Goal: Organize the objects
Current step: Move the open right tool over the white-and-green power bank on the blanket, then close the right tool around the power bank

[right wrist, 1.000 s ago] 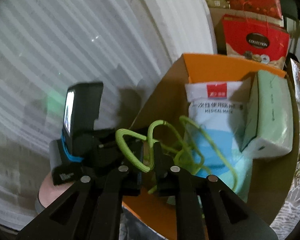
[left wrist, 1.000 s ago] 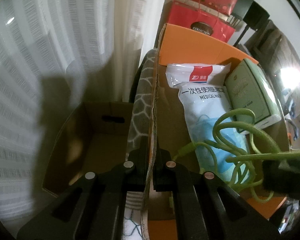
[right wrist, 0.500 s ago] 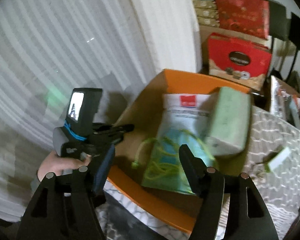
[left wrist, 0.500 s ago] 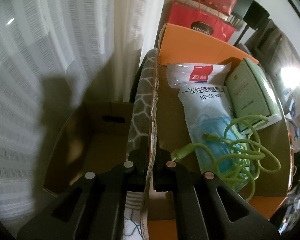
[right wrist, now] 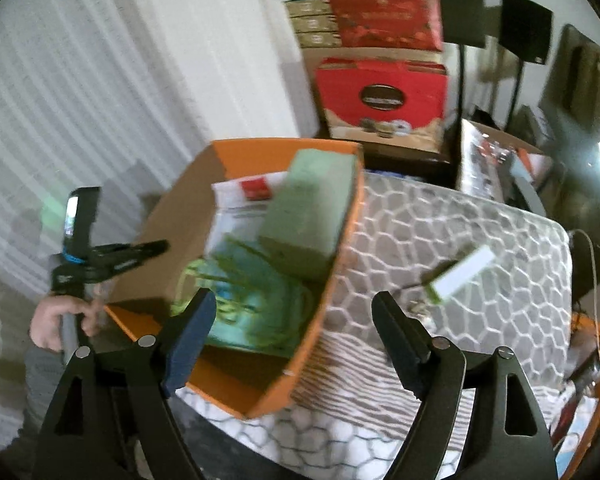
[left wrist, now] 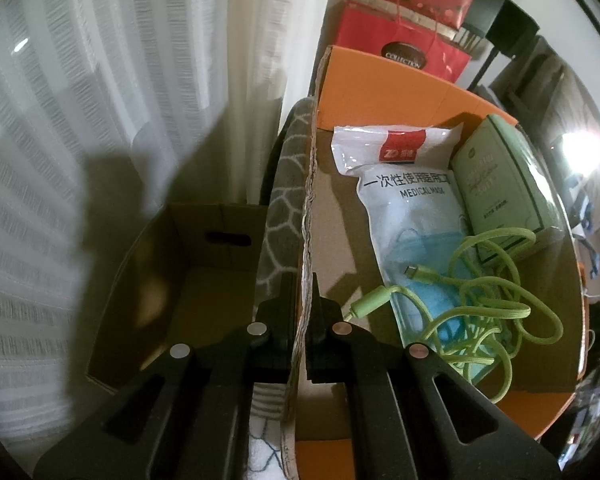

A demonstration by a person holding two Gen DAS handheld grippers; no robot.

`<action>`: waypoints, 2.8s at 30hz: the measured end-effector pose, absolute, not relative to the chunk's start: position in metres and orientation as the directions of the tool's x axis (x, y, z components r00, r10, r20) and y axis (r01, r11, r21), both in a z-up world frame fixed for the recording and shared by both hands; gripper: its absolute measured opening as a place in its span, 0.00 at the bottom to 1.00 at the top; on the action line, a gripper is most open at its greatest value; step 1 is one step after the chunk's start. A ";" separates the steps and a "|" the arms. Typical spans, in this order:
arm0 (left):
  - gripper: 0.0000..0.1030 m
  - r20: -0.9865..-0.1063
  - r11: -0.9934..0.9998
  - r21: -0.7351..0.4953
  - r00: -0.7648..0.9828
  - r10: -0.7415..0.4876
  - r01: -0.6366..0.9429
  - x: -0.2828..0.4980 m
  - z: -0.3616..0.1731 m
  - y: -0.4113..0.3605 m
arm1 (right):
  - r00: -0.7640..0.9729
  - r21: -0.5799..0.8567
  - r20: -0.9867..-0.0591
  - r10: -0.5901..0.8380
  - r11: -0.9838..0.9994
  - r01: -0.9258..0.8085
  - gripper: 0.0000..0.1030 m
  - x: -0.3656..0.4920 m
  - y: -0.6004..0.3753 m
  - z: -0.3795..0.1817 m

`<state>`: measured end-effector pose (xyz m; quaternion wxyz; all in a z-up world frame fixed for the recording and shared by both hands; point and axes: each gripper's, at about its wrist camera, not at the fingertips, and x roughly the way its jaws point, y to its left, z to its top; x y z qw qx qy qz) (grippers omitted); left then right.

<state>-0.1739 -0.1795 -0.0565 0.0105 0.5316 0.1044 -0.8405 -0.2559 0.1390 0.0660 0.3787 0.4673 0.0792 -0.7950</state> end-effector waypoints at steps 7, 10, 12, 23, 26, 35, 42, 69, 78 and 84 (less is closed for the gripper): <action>0.03 -0.896 -0.979 -0.161 -0.434 0.091 0.128 -0.174 -0.057 -0.180 | -0.315 0.221 -0.816 -0.484 -0.765 0.605 0.81 -0.274 0.170 0.048; 0.03 -0.896 -0.979 -0.161 -0.434 0.090 0.129 -0.174 -0.057 -0.179 | -0.325 0.222 -0.822 -0.467 -0.789 0.574 0.82 -0.282 0.181 0.040; 0.03 -0.896 -0.979 -0.160 -0.434 0.090 0.128 -0.174 -0.057 -0.179 | -0.340 0.212 -0.827 -0.447 -0.810 0.547 0.85 -0.289 0.189 0.033; 0.03 -0.897 -0.980 -0.153 -0.433 0.084 0.127 -0.174 -0.057 -0.179 | -0.405 0.174 -0.840 -0.361 -0.886 0.430 0.99 -0.312 0.219 0.009; 0.04 -0.897 -0.980 -0.151 -0.434 0.082 0.128 -0.175 -0.058 -0.180 | -0.419 0.168 -0.842 -0.340 -0.903 0.396 0.99 -0.321 0.224 0.003; 0.04 -0.897 -0.981 -0.144 -0.436 0.076 0.126 -0.174 -0.058 -0.181 | -0.462 0.130 -0.845 -0.269 -0.942 0.310 0.99 -0.346 0.221 -0.012; 0.04 -0.897 -0.983 -0.137 -0.436 0.070 0.124 -0.173 -0.058 -0.181 | -0.496 0.135 -0.839 -0.226 -0.968 0.213 0.99 -0.360 0.211 -0.028; 0.04 -0.896 -0.985 -0.120 -0.442 0.056 0.120 -0.173 -0.055 -0.178 | -0.461 0.114 -0.862 -0.212 -0.966 0.232 0.55 -0.376 0.184 -0.072; 0.04 -0.895 -0.985 -0.121 -0.442 0.056 0.121 -0.172 -0.055 -0.176 | -0.410 0.164 -0.875 -0.256 -0.955 0.246 0.35 -0.381 0.199 -0.069; 0.04 -0.894 -0.985 -0.122 -0.444 0.056 0.122 -0.172 -0.053 -0.172 | -0.403 0.112 -0.888 -0.223 -0.953 0.280 0.28 -0.378 0.210 -0.063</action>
